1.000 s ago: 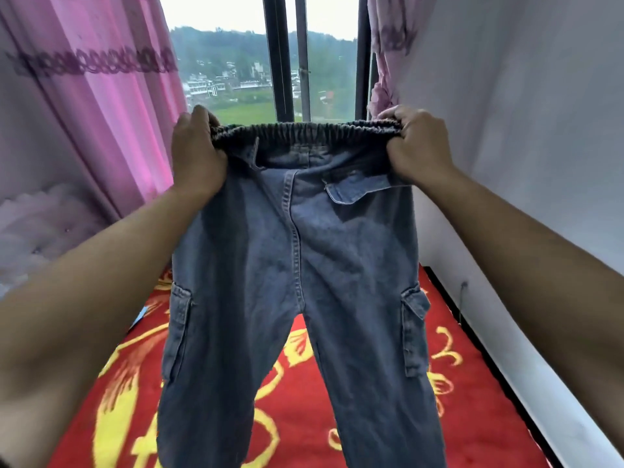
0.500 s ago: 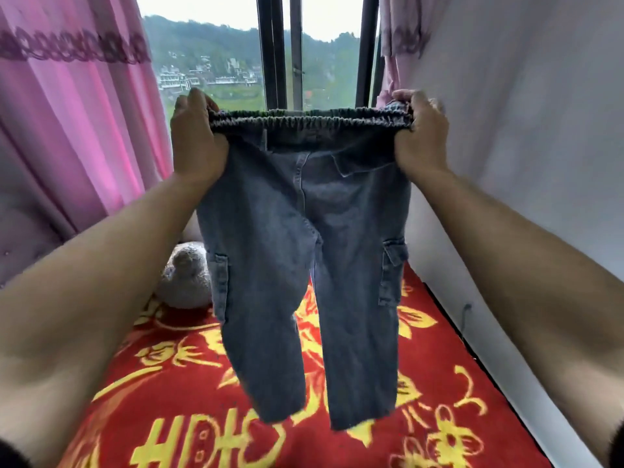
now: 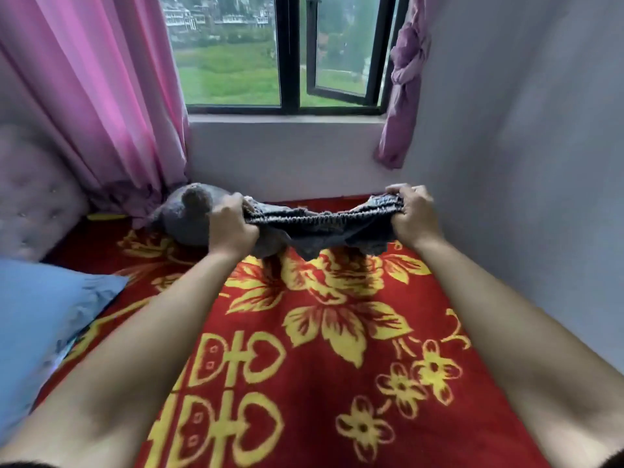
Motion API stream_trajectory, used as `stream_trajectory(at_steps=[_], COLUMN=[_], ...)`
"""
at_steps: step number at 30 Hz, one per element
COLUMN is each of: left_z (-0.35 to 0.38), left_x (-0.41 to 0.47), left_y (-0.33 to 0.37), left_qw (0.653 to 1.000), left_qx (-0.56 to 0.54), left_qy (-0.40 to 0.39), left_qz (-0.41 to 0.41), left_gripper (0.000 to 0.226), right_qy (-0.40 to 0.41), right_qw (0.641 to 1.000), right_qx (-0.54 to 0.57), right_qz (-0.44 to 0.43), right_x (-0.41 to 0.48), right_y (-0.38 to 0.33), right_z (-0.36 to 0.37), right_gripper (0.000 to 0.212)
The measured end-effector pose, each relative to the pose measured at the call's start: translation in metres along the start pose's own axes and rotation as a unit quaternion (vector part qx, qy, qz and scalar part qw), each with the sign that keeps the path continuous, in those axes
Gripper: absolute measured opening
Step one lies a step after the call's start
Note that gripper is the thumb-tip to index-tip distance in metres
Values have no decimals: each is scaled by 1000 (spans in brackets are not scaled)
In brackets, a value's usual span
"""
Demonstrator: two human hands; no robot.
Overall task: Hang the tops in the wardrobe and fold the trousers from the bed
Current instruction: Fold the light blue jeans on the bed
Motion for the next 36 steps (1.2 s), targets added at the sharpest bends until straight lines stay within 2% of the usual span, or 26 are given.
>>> stream_trajectory(at_steps=[3,6,8,11,15,18,22,25,28,30,32,34,36], left_z=[48,89,107,130,147,159,181,198,211,214,215,219,227], left_x=[-93,-185,-244,-328,-419,-469,-524,-560,-584,-586,-581,-575,-568], left_y=[-34,-68,-86,-109,-133,-149,-172,-181,-182,-180,-178,-177,-174], left_qw=[989,955,933,906,854,838,823,783,735,749,774,786,782], left_qx=[29,91,96,114,212,253,275,287,310,327,346,355,344], left_qy=[-132,-264,-320,-384,-465,-480,-494,-546,-599,-573,-530,-506,-518], left_qz=[-53,-105,-137,-138,-94,-59,-59,-83,-75,-62,-23,23,45], left_gripper=[33,42,39,33,28,28,31,36,51,51,44,39,40], right_qy=[-121,-261,-328,-391,-435,-447,-452,-481,-511,-490,-467,-461,-465], right_qw=[988,943,911,875,844,830,816,797,791,803,800,787,785], right_qx=[-75,-180,-229,-272,-309,-333,-360,-364,-335,-339,-377,-404,-398], right_qz=[57,102,101,86,55,26,24,35,39,33,-19,-71,-92], right_x=[-75,-154,-207,-287,-375,-425,-474,-507,-523,-521,-516,-509,-503], right_y=[61,118,152,197,240,266,297,316,324,323,322,318,315], right_z=[41,77,99,131,163,182,205,220,235,242,247,250,253], right_gripper=[57,58,57,50,51,46,40,39,53,59,58,49,40])
Point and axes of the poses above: each hand's wrist, its own x-axis towards the middle knuckle, its own z-axis out of the palm, y = z × x, the point moved 1 cm from there along x, towards the middle knuckle, and after that the axes turned 4 degrees about x, right-handed, at the moved point
